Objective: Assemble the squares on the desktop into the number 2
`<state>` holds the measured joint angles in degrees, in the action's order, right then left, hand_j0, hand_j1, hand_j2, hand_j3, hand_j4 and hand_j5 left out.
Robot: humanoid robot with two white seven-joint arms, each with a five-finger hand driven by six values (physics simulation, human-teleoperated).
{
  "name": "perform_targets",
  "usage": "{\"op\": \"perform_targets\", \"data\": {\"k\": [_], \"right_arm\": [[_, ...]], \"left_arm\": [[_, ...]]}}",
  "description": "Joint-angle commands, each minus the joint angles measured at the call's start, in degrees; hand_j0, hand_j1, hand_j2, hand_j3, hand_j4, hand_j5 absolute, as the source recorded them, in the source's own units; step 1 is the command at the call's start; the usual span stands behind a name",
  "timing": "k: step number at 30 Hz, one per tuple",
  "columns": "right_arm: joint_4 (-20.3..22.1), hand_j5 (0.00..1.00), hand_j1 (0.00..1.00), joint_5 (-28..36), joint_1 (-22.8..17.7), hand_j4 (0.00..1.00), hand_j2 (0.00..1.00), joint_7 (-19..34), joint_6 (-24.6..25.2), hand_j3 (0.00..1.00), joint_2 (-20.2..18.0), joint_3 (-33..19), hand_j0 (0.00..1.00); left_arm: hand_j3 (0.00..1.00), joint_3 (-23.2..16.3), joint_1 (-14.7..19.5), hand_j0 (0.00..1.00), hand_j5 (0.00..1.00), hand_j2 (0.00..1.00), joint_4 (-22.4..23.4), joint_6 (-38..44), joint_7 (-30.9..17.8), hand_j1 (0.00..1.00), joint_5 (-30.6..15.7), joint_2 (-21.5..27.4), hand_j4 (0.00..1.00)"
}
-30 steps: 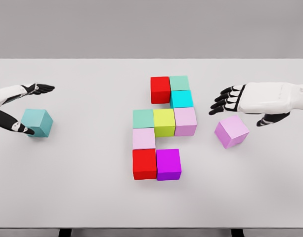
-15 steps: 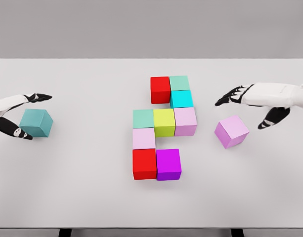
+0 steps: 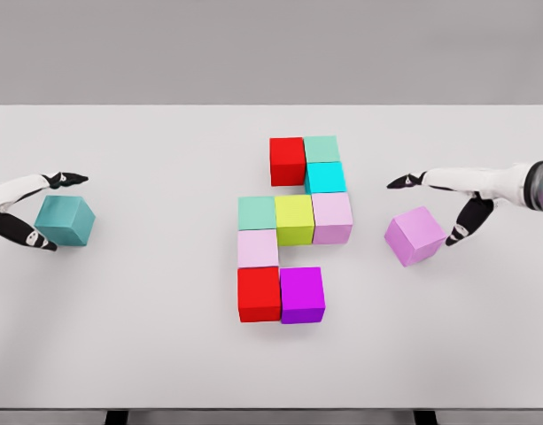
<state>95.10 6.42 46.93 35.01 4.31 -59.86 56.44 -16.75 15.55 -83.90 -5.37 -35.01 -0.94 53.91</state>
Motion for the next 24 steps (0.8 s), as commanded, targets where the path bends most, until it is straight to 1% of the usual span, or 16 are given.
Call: {"op": "perform_targets", "data": {"k": [1, 5, 9, 11, 14, 18, 24], "right_arm": [[0.0, 1.0, 1.0, 0.2, 0.0, 1.0, 1.0, 0.0, 2.3, 1.0, 1.6, 0.6, 1.0], [-0.3, 1.0, 1.0, 0.2, -0.5, 1.0, 1.0, 0.0, 2.3, 1.0, 1.2, 0.7, 1.0], [-0.2, 1.0, 1.0, 0.1, -0.9, 1.0, 1.0, 0.0, 2.4, 1.0, 1.2, 0.9, 1.0], [-0.9, 1.0, 1.0, 0.1, -0.9, 1.0, 1.0, 0.0, 2.3, 1.0, 1.5, 1.6, 1.0], [-0.3, 1.0, 1.0, 0.0, -0.9, 1.0, 1.0, 0.0, 2.2, 1.0, 1.5, 2.2, 1.0], [0.1, 1.0, 1.0, 0.1, -1.0, 1.0, 1.0, 0.0, 2.2, 1.0, 1.5, 2.5, 1.0], [-0.4, 0.97, 0.97, 0.0, -1.2, 0.97, 0.97, 0.0, 2.2, 0.97, 1.2, 3.0, 0.97]], "left_arm": [[0.98, 0.0, 0.0, 0.98, 0.98, 0.98, 1.0, 0.0, 0.0, 0.98, 0.0, -0.4, 0.98], [0.95, 0.0, 0.8, 0.95, 0.95, 0.95, 2.2, 0.1, 0.0, 0.95, 0.1, -0.6, 0.95], [0.95, 0.0, 0.9, 0.95, 0.95, 0.95, 3.3, 0.0, 0.0, 0.95, 1.3, -1.4, 0.95], [0.94, -0.1, 0.9, 0.94, 0.94, 0.94, 3.6, 0.1, 0.0, 0.94, 1.5, -2.0, 0.94], [0.94, -0.1, 0.9, 0.94, 0.94, 0.94, 4.0, 0.1, 0.0, 0.94, 2.1, -2.5, 0.94], [0.84, -0.1, 0.9, 0.84, 0.84, 0.84, 4.4, 0.1, 0.0, 0.84, 2.2, -2.9, 0.84], [0.83, -0.2, 0.8, 0.83, 0.83, 0.83, 4.4, 0.6, 0.0, 0.83, 2.2, -3.3, 0.83]]}}
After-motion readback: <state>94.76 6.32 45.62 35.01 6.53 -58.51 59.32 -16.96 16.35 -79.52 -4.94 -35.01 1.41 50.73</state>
